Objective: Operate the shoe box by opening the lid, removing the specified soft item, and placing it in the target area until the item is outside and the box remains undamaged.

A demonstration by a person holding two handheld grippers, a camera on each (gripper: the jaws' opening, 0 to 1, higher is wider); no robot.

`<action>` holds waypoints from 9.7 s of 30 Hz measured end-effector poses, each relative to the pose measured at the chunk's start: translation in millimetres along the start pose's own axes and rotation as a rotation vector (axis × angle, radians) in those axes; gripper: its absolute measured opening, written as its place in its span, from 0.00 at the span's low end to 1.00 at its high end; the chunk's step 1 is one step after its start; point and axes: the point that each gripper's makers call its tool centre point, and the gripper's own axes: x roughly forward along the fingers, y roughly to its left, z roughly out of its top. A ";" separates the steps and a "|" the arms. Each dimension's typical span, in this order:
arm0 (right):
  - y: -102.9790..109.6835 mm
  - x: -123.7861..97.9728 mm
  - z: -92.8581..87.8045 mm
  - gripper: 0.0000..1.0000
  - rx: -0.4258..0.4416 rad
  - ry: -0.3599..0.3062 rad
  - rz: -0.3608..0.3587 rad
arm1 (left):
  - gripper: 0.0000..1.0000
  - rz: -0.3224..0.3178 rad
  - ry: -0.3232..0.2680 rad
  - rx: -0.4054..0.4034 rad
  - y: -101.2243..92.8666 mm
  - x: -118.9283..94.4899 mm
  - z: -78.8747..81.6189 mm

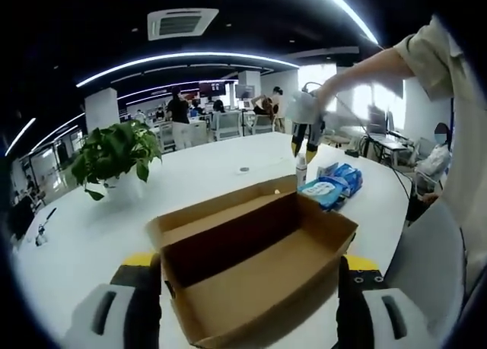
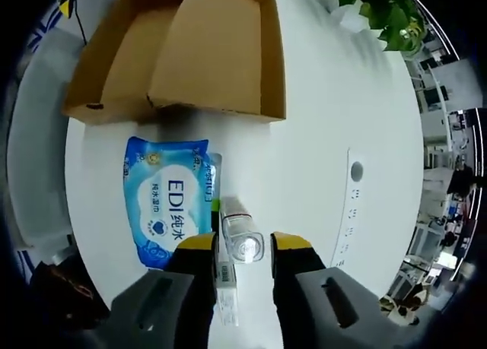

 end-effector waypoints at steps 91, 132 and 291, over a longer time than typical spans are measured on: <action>-16.9 43.0 108.8 0.04 1.168 -0.422 -0.057 | 0.04 0.271 0.295 -0.327 71.6 -9.8 -98.3; -18.1 -45.3 111.5 0.01 1.159 -0.662 -0.160 | 0.04 0.249 0.307 -0.295 67.7 -9.9 -97.1; 212.4 -44.9 138.8 0.36 0.781 -0.828 -0.194 | 0.36 0.099 0.252 0.018 46.1 -25.9 -65.0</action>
